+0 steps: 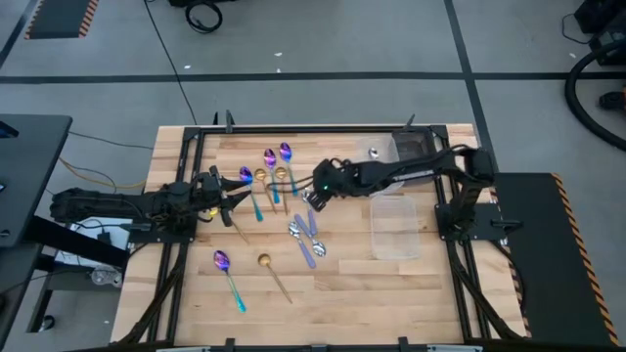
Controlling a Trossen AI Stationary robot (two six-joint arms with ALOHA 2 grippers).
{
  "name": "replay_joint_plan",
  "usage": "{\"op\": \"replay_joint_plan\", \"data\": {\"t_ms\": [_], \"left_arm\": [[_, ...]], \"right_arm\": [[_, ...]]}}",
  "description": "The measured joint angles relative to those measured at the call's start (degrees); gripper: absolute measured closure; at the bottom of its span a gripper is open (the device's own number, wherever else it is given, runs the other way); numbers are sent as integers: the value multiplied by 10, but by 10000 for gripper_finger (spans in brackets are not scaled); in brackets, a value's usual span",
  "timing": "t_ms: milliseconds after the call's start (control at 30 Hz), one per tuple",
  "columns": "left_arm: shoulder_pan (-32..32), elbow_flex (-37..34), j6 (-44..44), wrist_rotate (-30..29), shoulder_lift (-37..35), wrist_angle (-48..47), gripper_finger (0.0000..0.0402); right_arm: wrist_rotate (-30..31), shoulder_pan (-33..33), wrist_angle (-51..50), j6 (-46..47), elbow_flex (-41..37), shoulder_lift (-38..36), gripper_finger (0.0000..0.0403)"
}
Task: Sort silverware by color (type)
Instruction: Put the purple spoon into the top transparent bin
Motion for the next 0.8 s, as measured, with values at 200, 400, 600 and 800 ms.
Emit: {"op": "replay_joint_plan", "data": {"t_ms": [200, 400, 600, 800], "left_arm": [[0, 0, -3, 0, 0, -1, 253], [0, 0, -13, 0, 0, -4, 253], [0, 0, -13, -6, 0, -5, 253], [0, 0, 2, -34, 0, -4, 253]], "right_arm": [[20, 31, -27, 5, 55, 52, 237], [32, 52, -82, 13, 122, 102, 237], [34, 61, -87, 7, 132, 118, 229], [52, 70, -75, 29, 111, 116, 184]]}}
